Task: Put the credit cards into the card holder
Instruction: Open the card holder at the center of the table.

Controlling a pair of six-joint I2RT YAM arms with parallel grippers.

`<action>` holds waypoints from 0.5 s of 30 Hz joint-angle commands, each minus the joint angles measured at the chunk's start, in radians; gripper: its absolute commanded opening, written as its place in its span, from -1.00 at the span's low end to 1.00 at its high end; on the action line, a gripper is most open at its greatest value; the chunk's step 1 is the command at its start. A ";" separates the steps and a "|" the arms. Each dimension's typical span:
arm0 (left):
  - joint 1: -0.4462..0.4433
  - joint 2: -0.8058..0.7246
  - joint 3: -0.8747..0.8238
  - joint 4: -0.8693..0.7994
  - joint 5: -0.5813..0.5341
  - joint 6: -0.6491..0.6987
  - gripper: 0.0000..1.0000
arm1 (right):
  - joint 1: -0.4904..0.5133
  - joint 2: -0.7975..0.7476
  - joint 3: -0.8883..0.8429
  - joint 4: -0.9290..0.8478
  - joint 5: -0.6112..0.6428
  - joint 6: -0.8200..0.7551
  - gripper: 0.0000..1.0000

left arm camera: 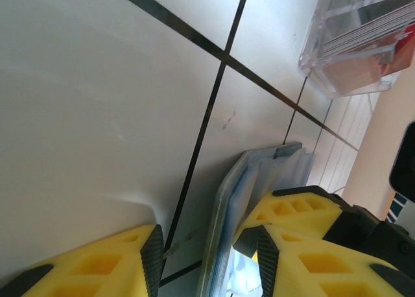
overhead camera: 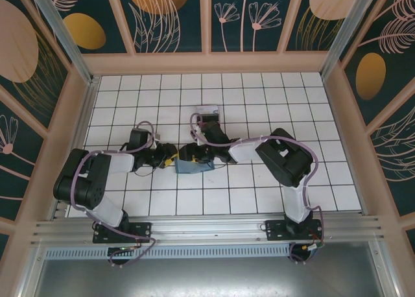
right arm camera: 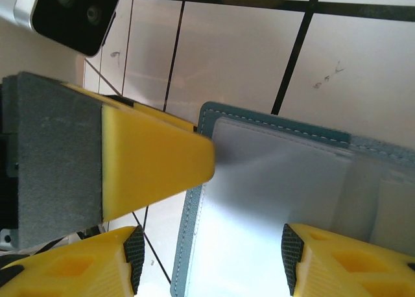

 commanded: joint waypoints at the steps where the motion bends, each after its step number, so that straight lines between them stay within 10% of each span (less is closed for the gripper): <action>1: -0.049 0.107 -0.002 -0.059 -0.096 0.071 -0.14 | -0.001 0.034 0.003 0.020 -0.026 0.018 0.22; 11: -0.050 0.116 -0.003 -0.053 -0.102 0.076 -0.29 | 0.000 0.045 0.007 0.049 -0.038 0.032 0.21; 15: -0.050 0.114 -0.003 -0.060 -0.110 0.091 -0.66 | 0.000 0.043 0.012 0.052 -0.041 0.035 0.21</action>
